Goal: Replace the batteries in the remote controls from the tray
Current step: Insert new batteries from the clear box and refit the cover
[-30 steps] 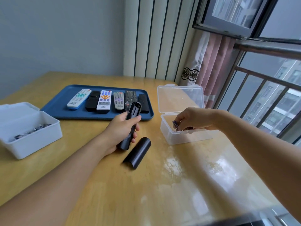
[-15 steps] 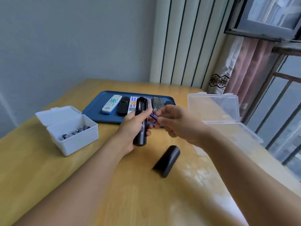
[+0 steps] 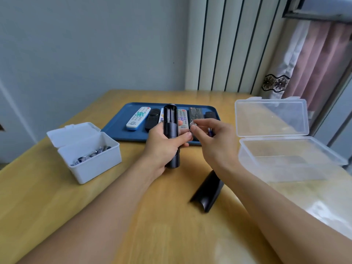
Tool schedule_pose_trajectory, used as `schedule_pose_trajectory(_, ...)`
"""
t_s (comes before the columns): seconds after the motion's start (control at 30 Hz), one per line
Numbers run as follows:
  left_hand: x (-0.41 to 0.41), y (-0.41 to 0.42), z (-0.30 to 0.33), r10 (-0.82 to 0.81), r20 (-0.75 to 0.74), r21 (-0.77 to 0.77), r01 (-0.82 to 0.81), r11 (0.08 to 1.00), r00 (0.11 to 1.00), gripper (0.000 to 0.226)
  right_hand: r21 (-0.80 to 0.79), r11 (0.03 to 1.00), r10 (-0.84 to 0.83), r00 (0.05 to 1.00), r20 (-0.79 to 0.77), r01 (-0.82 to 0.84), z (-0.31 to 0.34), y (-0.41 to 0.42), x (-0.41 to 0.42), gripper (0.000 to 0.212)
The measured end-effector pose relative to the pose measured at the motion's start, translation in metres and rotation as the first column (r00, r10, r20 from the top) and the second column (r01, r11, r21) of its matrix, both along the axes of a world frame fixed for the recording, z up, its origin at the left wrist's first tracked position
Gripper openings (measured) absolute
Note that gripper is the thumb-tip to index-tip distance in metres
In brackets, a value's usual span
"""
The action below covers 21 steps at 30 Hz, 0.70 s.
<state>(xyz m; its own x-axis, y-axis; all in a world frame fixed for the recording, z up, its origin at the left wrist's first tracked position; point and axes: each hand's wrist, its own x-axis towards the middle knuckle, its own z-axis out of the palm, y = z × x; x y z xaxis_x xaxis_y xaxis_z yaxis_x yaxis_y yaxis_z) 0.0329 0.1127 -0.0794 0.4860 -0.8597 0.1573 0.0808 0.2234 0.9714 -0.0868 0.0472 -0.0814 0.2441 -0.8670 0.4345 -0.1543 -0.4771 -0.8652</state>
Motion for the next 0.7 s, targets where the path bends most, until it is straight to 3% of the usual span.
schedule_pose_trajectory(0.07,-0.004,0.0,0.0,-0.043,0.032,-0.002,0.043,0.999,0.999,0.032,0.01,1.0,-0.015,1.0,0.005,0.015,0.001,-0.004,-0.002,0.008)
schedule_pose_trajectory(0.23,-0.011,0.001,0.003,-0.191,0.114,0.044,0.187,0.981,0.975,0.037,0.017,0.999,-0.05,0.961,0.272,0.047,0.024,-0.009,-0.013,0.006)
schedule_pose_trajectory(0.4,-0.017,0.002,0.004,-0.293,0.145,0.037,0.291,0.956,0.945,0.025,-0.049,0.998,-0.027,0.969,0.248,0.04,0.024,-0.004,-0.012,0.01)
schedule_pose_trajectory(0.7,-0.014,0.006,0.005,-0.252,0.265,0.099,0.233,0.967,0.931,0.021,-0.136,0.99,-0.016,0.983,0.182,0.041,0.02,-0.003,-0.01,0.014)
